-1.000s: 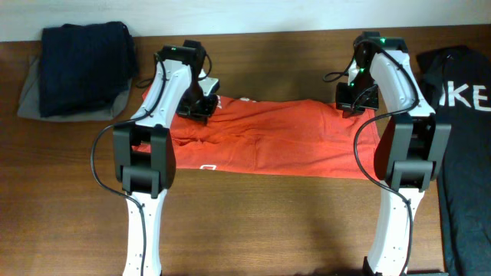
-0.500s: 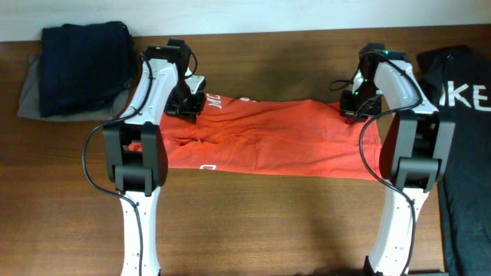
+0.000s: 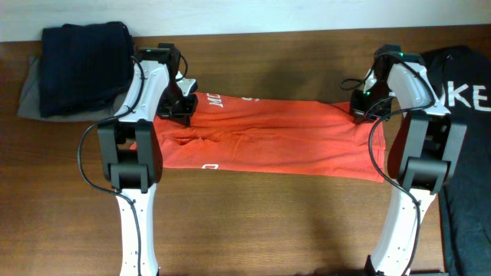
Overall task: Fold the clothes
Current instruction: 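Pull the folded strip flat with both grippers and lift away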
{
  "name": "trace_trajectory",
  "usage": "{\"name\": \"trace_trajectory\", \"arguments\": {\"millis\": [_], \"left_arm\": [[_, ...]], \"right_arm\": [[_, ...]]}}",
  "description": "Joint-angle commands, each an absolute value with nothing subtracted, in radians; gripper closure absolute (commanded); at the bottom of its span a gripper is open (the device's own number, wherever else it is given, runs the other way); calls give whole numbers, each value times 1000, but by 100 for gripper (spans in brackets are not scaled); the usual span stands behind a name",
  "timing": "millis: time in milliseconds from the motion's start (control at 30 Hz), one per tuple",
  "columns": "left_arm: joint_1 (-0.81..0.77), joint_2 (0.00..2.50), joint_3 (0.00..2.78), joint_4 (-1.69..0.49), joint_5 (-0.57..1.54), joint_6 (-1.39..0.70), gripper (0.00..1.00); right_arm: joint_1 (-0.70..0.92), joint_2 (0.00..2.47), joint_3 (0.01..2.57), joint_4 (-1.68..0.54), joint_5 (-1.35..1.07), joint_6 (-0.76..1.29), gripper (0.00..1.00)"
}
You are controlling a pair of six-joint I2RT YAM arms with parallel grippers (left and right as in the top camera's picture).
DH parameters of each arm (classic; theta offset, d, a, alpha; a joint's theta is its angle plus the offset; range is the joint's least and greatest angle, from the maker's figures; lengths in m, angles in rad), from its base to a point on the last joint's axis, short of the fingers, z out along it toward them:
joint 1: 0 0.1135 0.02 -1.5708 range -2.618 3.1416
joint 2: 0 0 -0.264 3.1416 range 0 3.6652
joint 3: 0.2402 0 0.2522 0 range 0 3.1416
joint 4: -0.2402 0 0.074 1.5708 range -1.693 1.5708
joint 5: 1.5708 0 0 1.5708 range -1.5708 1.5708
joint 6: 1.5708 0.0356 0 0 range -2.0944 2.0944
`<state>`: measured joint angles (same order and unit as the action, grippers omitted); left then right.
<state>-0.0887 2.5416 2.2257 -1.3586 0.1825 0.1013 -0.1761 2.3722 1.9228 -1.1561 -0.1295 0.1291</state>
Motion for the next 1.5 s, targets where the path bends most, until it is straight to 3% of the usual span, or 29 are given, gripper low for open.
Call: {"name": "trace_trajectory", "arguments": {"millis": [0,267,533,633,700,800,833,867,933,967,1233,1367,1467], "left_arm": [[-35,2611,2214,-1327,61,107,99],[-6,2608,2228,-1313,63,106,99],[-30,2579,2413,-1388,62,106,99],[-41,2564,2532,-1446,62,106,88],[-50,2558,2622,-1492,62,106,73],[-59,2555,2743,-1552,33,105,58],[-61,2555,2778,-1572,26,105,42],[-61,2555,2809,-1591,25,105,24],[-61,2555,2851,-1625,26,105,3],[-61,2555,2867,-1646,26,105,1],[-61,2555,2867,-1685,21,105,1],[-57,2555,2867,-1685,-5,92,1],[-46,2555,2867,-1688,-153,-13,1]], "right_arm": [[-205,2404,1888,-1129,21,148,96],[-205,2404,1903,-1101,20,219,96],[-205,2396,2163,-1335,20,218,96],[-205,2389,2314,-1430,20,218,96],[-205,2389,2427,-1498,20,217,89],[-205,2389,2583,-1605,40,214,67],[-205,2389,2623,-1639,58,214,53],[-205,2389,2663,-1678,84,214,31],[-205,2383,2701,-1699,116,178,5],[-205,2374,2701,-1699,117,159,1],[-205,2318,2610,-1699,63,120,1],[-205,2133,2460,-1699,57,120,1],[-205,1983,2341,-1699,57,128,1]]}}
